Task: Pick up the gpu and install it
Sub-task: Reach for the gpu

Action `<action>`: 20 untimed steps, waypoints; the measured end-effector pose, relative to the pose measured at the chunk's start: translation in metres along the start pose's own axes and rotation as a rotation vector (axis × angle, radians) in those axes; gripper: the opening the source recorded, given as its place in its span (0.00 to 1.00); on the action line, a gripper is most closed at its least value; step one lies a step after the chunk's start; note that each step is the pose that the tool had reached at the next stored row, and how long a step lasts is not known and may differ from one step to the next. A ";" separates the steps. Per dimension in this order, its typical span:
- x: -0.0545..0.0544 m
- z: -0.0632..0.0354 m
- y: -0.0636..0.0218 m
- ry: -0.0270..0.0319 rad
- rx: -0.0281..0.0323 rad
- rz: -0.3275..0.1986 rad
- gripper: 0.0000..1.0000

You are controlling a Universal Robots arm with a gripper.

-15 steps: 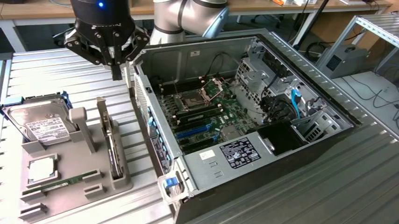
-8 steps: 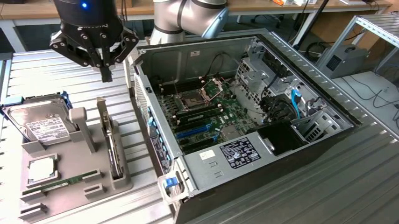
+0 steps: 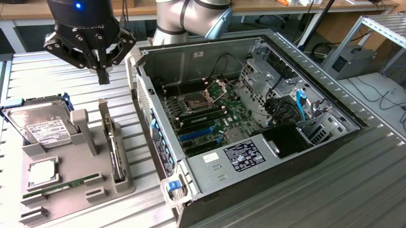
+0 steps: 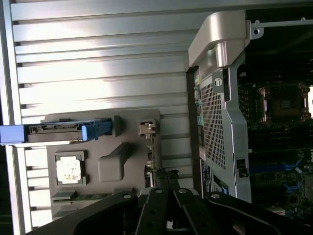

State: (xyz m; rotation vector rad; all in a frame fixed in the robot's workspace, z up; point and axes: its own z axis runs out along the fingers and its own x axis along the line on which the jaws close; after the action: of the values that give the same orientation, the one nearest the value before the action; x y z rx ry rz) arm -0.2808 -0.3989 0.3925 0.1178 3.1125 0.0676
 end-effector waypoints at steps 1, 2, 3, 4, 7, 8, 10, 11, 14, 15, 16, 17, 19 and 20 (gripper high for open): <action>0.000 0.0000 0.0000 0.0000 0.0000 0.000 0.11; 0.000 0.0000 0.0000 0.0000 0.0000 0.000 0.11; 0.000 0.0000 0.0000 0.0000 0.0000 0.000 0.11; 0.000 0.0000 -0.0003 0.0000 0.0000 0.000 0.11; 0.000 -0.0001 -0.0022 0.0000 0.0000 0.000 0.11; 0.000 -0.0001 -0.0030 0.0000 0.0000 0.000 0.11; 0.000 -0.0002 -0.0049 0.0000 0.0000 0.000 0.11; 0.000 -0.0003 -0.0068 0.0000 0.0000 0.000 0.11; 0.001 -0.0006 -0.0120 0.0000 0.0000 0.000 0.11; 0.001 -0.0007 -0.0146 0.0000 0.0000 0.000 0.11; 0.001 -0.0008 -0.0164 0.0000 0.0000 0.000 0.11; 0.001 -0.0008 -0.0181 0.0000 0.0000 0.000 0.11; 0.002 -0.0010 -0.0216 0.0000 0.0000 0.000 0.11; 0.002 -0.0011 -0.0236 0.0000 0.0000 0.000 0.11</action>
State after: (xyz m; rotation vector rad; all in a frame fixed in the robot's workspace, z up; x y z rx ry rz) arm -0.2844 -0.4223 0.3925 0.1180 3.1125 0.0676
